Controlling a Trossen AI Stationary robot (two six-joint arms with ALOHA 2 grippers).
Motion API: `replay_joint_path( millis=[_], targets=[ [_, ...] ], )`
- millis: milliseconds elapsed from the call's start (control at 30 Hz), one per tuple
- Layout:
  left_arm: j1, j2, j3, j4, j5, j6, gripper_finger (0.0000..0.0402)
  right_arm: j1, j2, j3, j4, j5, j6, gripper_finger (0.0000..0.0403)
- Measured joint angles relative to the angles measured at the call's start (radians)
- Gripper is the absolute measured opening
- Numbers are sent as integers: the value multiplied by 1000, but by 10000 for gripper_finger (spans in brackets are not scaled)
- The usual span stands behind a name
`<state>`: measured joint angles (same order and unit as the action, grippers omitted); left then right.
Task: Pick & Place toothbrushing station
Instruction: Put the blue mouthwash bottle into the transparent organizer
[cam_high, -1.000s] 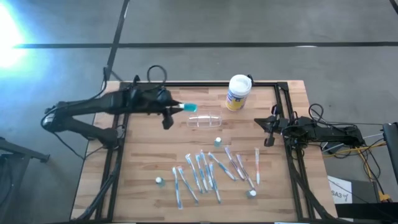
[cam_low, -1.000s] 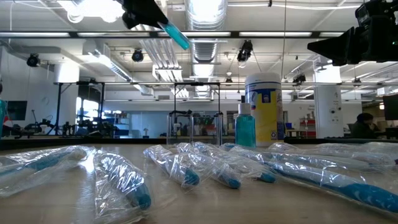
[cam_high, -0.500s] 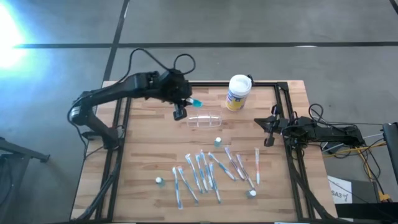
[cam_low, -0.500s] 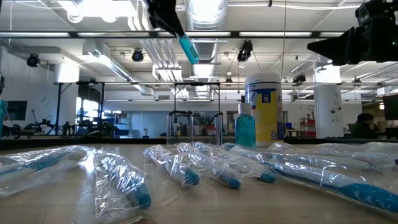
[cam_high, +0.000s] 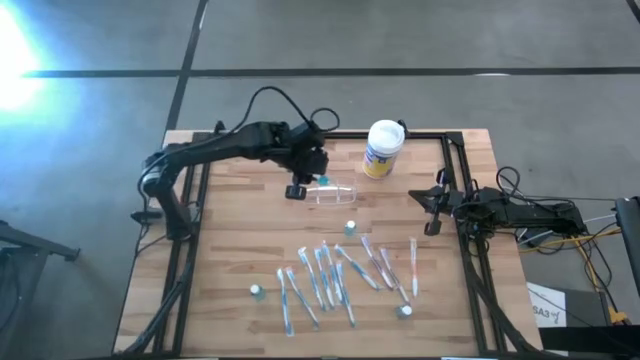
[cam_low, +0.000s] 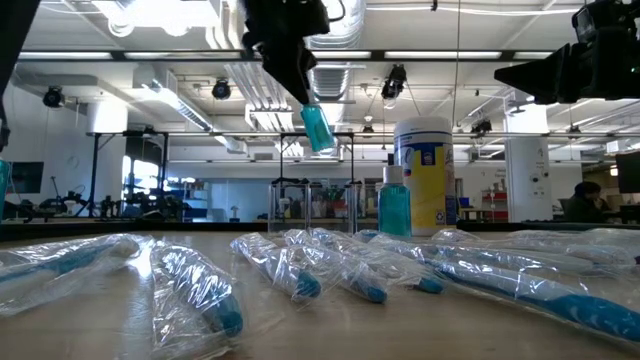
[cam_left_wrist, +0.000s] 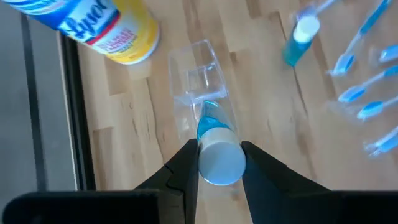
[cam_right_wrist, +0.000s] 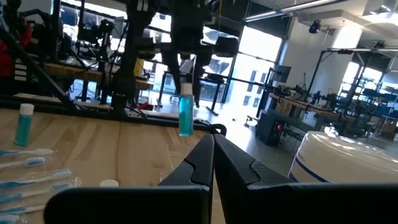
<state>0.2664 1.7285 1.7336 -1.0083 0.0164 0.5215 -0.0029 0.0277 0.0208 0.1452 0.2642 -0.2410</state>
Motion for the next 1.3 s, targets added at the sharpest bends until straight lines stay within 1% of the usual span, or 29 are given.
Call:
replay_joint_path(
  millis=[267,367,500,700,1067,1300],
  targets=[
    [3,75,0,24,-37,160,98,0,0,0,0,0,-6,8],
    [3,92,0,42,-61,197,98,0,0,0,0,0,-7,8],
    [4,109,0,61,-68,235,98,0,0,0,0,0,-19,8],
    [5,129,0,78,-68,271,98,0,0,0,0,0,-25,8],
    [17,131,-3,98,-67,273,98,0,0,0,0,0,-25,8],
    [21,158,-6,84,-64,272,98,0,0,0,-1,0,-25,8]
  ],
)
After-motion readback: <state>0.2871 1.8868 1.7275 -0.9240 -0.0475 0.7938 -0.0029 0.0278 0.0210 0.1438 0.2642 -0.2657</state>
